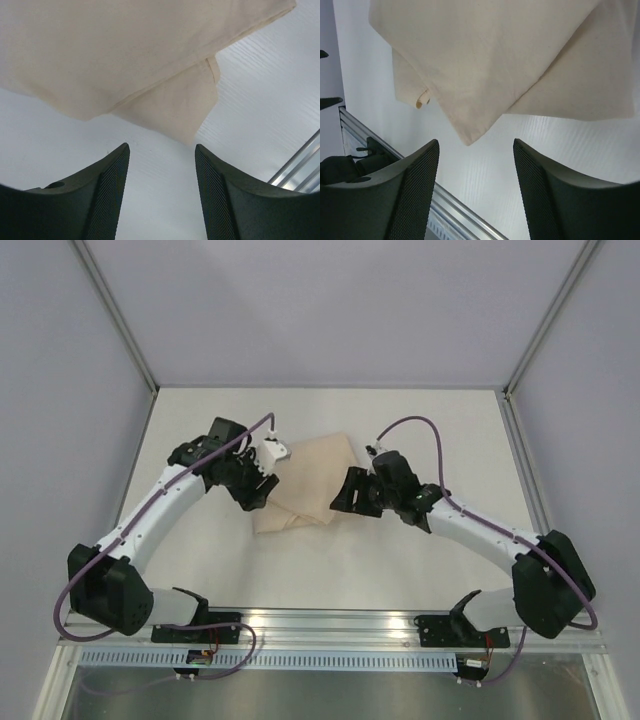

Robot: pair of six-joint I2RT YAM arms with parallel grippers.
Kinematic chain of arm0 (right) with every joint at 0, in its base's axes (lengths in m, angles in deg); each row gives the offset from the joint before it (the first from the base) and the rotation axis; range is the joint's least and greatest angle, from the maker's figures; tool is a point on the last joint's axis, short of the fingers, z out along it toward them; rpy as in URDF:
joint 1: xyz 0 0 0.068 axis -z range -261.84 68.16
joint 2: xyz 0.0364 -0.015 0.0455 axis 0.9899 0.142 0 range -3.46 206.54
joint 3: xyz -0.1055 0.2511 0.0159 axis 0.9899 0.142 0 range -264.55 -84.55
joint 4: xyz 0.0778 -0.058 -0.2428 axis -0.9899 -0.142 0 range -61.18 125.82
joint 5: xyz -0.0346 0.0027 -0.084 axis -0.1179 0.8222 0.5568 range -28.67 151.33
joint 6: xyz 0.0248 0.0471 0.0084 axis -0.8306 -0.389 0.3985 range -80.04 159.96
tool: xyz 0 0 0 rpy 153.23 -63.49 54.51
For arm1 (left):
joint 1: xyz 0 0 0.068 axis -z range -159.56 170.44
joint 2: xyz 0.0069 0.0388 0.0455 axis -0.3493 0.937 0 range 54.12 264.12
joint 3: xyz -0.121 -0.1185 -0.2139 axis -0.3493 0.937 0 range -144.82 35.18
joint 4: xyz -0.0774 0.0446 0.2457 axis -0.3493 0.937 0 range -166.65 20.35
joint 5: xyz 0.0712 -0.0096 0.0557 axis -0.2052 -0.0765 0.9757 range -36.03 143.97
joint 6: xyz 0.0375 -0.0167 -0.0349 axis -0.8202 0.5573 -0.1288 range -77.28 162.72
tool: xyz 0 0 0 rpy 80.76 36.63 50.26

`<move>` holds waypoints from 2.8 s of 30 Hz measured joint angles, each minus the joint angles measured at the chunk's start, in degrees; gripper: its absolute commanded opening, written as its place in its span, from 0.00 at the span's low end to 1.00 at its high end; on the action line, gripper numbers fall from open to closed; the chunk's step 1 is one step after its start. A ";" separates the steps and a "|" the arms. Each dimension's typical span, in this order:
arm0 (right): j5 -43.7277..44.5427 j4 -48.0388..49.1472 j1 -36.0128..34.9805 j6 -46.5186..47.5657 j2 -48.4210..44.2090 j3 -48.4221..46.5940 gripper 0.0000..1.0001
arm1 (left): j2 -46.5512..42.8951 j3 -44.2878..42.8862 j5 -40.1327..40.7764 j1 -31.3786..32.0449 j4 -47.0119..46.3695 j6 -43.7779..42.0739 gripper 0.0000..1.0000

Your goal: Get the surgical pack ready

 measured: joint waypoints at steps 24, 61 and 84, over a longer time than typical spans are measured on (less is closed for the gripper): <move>-4.59 23.71 -5.16 -16.28 14.80 6.86 0.00 | -1.53 18.60 17.64 18.12 -20.11 -6.60 1.00; -2.05 40.79 -5.86 -17.75 23.58 13.57 0.00 | 2.69 23.85 12.24 19.98 -31.61 -13.70 0.50; 2.08 32.02 -6.14 -16.55 10.62 15.61 0.37 | 1.18 23.15 11.56 20.33 -32.44 -12.15 0.02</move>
